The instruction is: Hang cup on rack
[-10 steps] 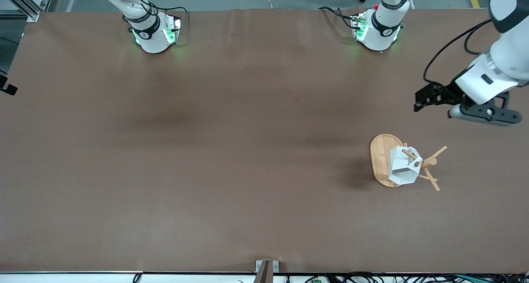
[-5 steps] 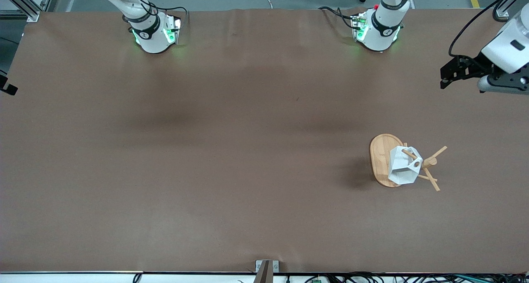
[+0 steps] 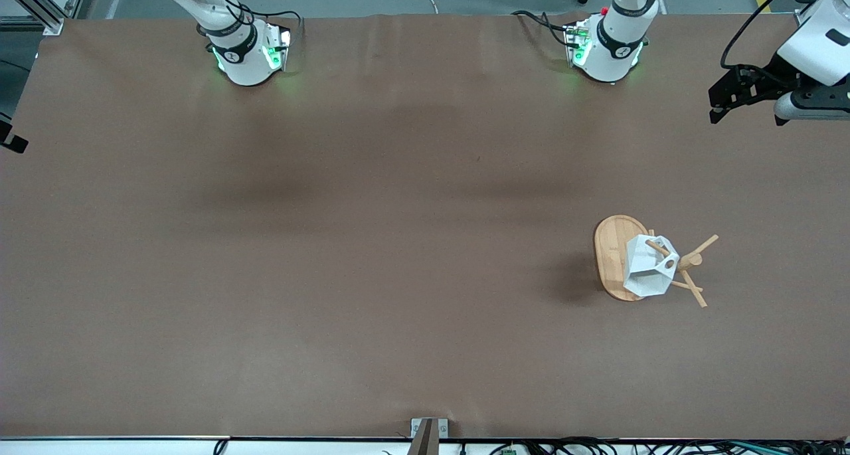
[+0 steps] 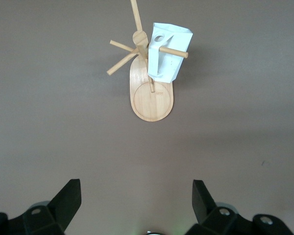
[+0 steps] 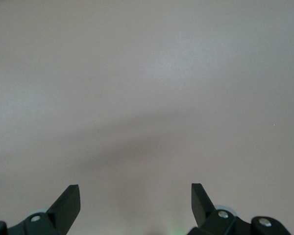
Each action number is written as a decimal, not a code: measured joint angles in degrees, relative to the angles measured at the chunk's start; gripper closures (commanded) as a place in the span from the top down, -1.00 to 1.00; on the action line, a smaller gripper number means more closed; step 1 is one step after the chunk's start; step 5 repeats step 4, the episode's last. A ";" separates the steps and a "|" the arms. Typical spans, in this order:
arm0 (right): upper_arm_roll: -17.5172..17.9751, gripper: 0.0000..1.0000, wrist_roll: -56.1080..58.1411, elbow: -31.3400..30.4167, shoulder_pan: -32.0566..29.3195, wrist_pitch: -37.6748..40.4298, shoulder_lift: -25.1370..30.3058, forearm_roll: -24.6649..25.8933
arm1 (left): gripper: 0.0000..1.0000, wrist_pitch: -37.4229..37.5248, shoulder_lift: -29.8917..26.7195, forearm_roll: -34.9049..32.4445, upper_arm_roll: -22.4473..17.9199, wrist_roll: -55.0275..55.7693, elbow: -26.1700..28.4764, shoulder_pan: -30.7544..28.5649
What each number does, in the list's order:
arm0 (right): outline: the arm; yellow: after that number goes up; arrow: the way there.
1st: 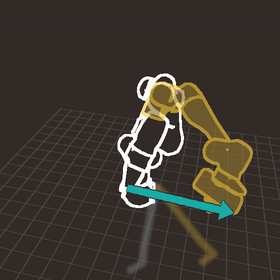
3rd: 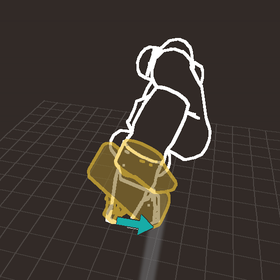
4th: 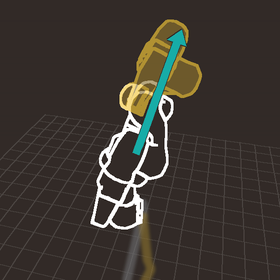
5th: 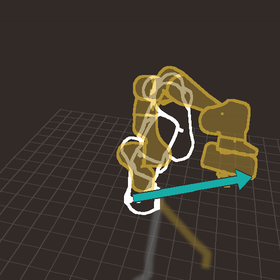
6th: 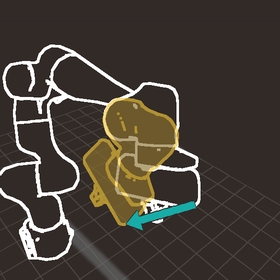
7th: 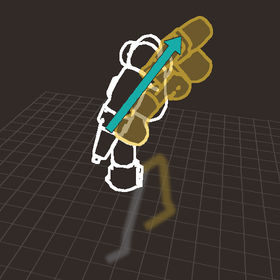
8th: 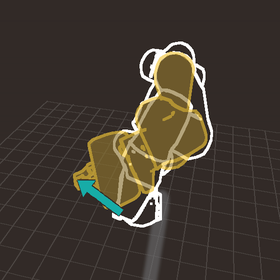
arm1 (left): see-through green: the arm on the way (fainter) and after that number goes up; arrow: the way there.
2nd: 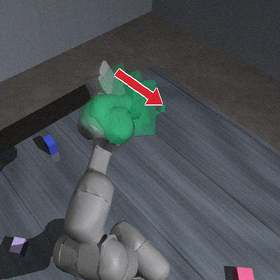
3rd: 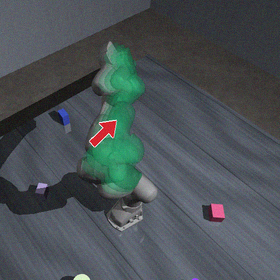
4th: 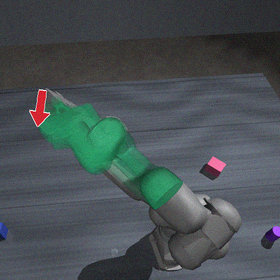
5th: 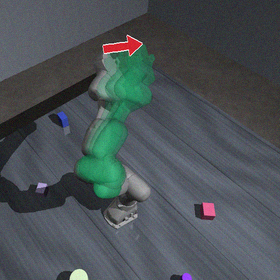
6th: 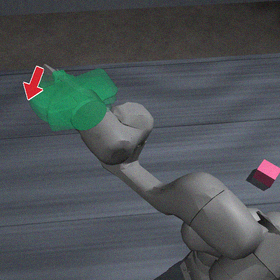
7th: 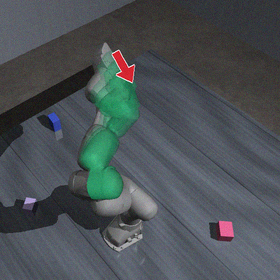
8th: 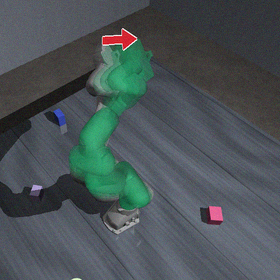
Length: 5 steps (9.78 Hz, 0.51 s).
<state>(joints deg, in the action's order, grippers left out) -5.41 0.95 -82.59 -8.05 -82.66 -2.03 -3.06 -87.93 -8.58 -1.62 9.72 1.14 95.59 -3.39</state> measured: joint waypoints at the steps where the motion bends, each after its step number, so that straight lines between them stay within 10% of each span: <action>1: 0.00 1.00 0.00 0.00 0.00 0.00 0.00 0.00 | 1.00 0.02 -0.05 0.19 0.01 0.00 0.00 0.00; 5: 0.04 1.00 0.00 0.00 0.00 -0.01 0.00 0.03 | 1.00 1.43 -0.05 1.93 -0.11 0.00 -0.64 -0.04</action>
